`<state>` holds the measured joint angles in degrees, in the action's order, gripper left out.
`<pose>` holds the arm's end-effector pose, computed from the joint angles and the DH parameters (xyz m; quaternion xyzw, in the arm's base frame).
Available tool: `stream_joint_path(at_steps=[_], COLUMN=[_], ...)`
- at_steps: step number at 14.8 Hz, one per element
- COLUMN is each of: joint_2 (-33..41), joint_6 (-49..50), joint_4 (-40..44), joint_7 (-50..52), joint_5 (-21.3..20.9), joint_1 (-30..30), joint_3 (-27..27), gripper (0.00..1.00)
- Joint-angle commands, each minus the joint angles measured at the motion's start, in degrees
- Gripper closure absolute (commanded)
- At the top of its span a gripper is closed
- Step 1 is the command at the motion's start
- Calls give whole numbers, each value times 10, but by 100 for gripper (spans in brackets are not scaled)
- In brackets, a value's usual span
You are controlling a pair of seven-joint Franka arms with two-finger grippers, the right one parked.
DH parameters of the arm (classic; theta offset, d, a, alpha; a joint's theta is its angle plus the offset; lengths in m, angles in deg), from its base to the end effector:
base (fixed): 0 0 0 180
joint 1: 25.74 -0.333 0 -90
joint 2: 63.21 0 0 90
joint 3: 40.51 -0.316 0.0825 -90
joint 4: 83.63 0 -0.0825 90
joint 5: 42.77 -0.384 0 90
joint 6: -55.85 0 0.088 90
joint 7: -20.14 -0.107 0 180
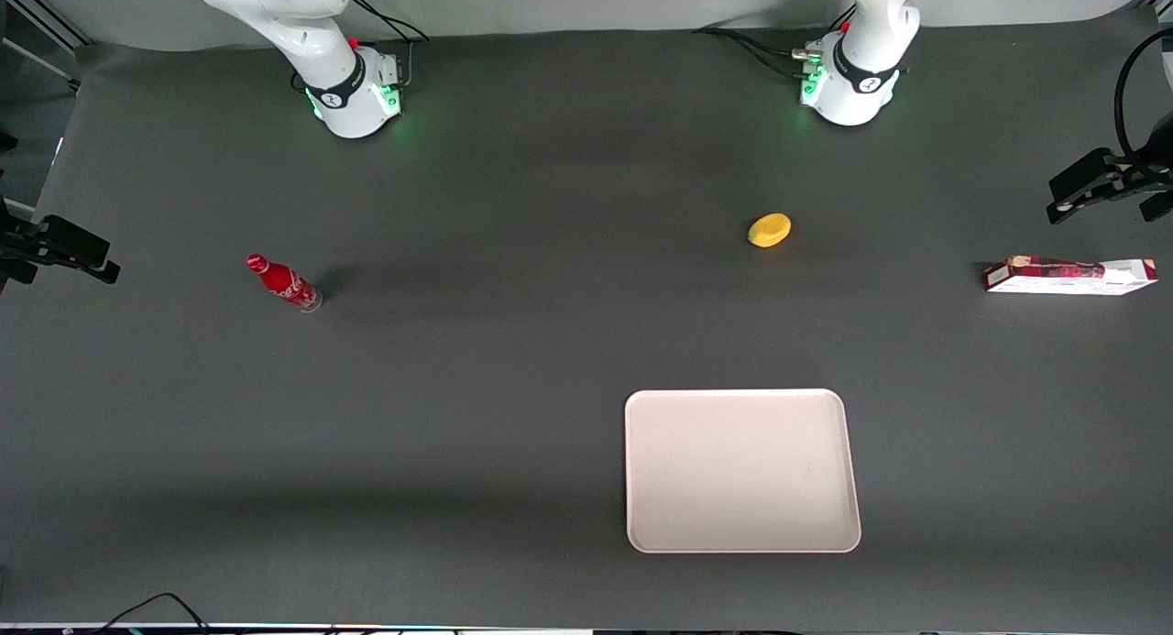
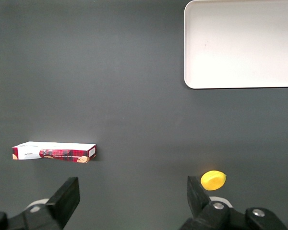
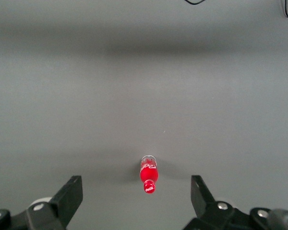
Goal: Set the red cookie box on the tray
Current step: 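Lower the left gripper over the red cookie box and close on it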
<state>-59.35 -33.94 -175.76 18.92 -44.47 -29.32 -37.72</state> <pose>0.5331 0.0096 0.6433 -0.9998 0.0035 -0.0129 0.0167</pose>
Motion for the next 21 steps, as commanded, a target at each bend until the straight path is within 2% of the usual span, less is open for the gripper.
stream_joint_path(at_steps=[1,4,6,10,15,21], joint_2=[-6,-12,-19,-60,-68,-98], joint_6=[7,8,4,-35,-162,-323], joint_4=[15,13,4,-9,-115,-261], joint_7=[-4,-19,-82,-340,-619,-911], joint_5=[-2,-8,-22,-58,-58,-59], joint_1=[2,3,-2,-2,-6,-63], joint_3=[0,-1,-13,-104,-199,-227], gripper=[0,0,0,0,0,0])
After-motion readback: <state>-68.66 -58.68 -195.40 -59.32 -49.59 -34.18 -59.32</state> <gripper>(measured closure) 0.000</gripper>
